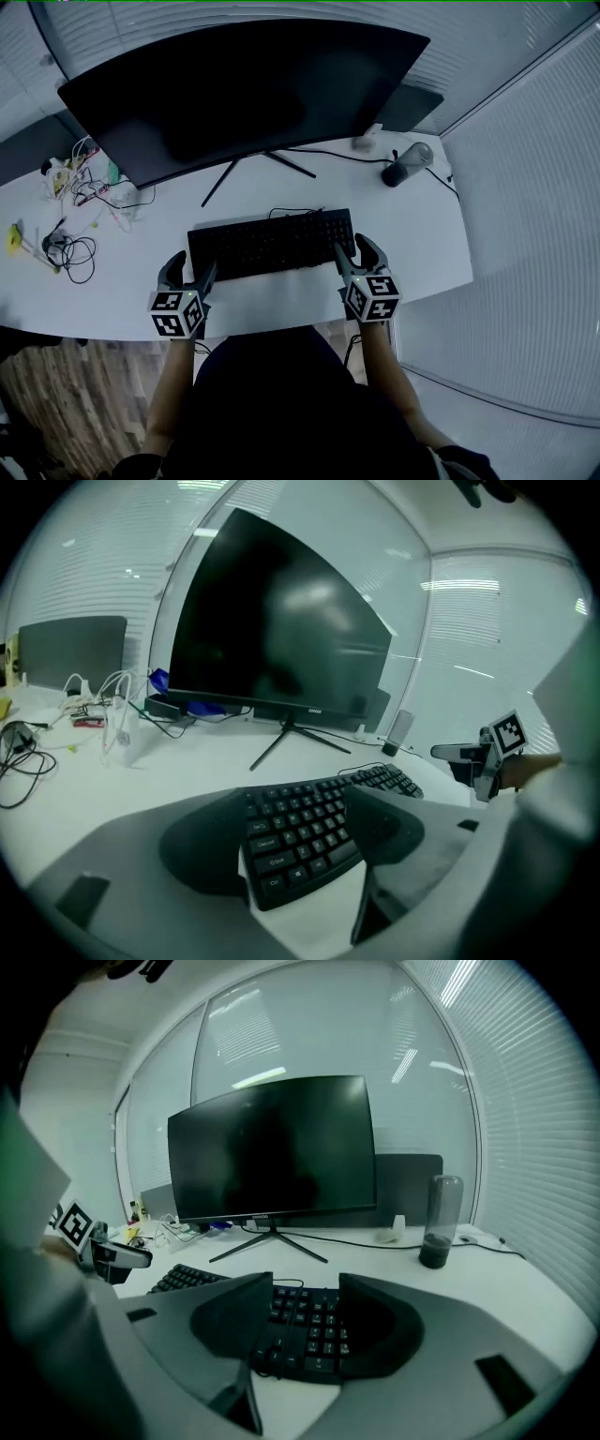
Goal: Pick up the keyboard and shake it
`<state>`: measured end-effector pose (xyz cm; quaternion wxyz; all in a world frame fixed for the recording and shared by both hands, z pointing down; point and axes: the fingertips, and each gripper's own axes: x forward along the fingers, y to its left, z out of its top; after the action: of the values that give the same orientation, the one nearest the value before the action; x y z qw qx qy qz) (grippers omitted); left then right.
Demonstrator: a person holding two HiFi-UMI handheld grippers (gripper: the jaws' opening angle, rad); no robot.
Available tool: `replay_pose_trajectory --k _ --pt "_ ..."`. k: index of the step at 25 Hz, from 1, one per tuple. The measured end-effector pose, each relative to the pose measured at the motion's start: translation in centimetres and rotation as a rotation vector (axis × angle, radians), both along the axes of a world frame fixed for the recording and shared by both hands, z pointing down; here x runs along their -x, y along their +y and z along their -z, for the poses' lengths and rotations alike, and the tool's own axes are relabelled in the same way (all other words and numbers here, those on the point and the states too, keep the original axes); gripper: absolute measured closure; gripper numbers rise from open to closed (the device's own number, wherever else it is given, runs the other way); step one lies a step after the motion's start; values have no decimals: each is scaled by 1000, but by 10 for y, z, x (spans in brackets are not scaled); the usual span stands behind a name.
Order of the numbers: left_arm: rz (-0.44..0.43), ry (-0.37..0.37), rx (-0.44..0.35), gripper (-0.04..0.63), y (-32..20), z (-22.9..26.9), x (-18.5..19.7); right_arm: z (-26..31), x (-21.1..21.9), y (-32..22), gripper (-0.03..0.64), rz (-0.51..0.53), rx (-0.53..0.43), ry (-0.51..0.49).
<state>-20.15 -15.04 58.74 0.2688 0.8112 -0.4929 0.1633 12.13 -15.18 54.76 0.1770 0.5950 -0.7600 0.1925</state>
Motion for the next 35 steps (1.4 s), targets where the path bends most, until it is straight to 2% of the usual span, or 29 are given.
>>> replay_pose_trajectory --k 5,9,15,19,23,27,30,33,35 --pt "27 0 115 237 -6 -27 5 -31 -6 -10 369 22 128 -52" --pt "40 25 192 207 -10 -42 6 -57 -19 -18 334 33 236 -45" --pt "-23 -29 288 181 -11 -69 1 -96 -33 -27 288 76 390 -33" --pt "-20 -47 338 176 -15 -80 1 -113 -38 -37 278 103 461 -18" --pt "-27 -58 374 176 -16 -86 0 -122 -36 -42 276 140 509 -39" --pt "-42 -92 382 176 -18 -88 -1 -126 -34 -41 278 164 537 -88" --pt "-51 -116 385 176 -20 -89 -4 -126 -32 -44 279 195 542 -85" --pt "-47 -103 390 178 -19 -89 -8 -126 -30 -45 279 196 547 -93" --pt "1 -69 394 178 -22 -88 -8 -127 -31 -45 279 178 557 -104"
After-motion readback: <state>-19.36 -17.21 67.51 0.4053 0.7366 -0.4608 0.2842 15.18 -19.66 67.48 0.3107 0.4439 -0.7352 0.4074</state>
